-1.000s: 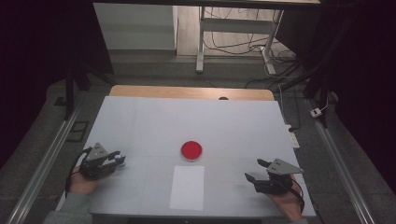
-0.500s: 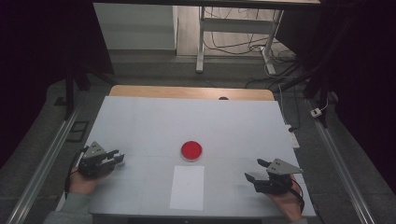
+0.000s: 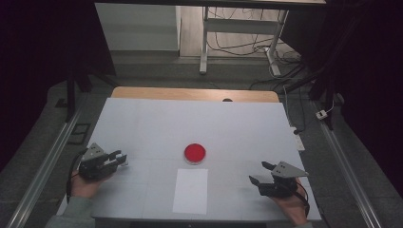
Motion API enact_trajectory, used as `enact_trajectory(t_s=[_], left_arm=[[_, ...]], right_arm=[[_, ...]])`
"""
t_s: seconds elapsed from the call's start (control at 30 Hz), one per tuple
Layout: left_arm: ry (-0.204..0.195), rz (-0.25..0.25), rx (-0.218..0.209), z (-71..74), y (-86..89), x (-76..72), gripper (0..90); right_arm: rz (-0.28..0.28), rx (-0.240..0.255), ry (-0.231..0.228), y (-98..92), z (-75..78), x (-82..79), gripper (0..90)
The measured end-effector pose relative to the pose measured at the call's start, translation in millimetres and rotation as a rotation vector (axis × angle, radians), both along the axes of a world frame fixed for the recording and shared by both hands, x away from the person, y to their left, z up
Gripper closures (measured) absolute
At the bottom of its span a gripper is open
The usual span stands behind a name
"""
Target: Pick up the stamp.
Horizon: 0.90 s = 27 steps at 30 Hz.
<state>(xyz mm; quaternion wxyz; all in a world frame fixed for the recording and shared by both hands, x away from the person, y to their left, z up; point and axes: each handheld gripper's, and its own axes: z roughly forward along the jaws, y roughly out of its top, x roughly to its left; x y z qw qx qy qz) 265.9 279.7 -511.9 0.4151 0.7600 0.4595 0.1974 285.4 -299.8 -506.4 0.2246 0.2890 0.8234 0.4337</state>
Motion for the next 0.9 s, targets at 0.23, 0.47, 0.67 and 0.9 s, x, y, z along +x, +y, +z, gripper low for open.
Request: enact_trajectory(t_s=[0.23, 0.47, 0.67, 0.9], left_arm=[[-0.014, -0.004, -0.026, 5.4, -1.7, -2.7, 66.4], [-0.02, -0.006, -0.046, 9.3, -3.1, -4.0, 66.4], [-0.035, -0.005, -0.052, 13.8, -2.9, -5.8, 66.4], [-0.05, -0.007, -0.074, 18.9, -3.4, -7.5, 66.4]], right_arm=[[0.0, 0.008, -0.008, 0.3, 0.7, -0.2, 26.7], [-0.014, 0.005, -0.016, -0.5, 1.7, -0.7, 27.3], [-0.01, 0.014, -0.016, -0.1, 2.0, -0.3, 27.4], [-0.015, 0.02, -0.019, 0.0, 3.7, -0.5, 27.4]])
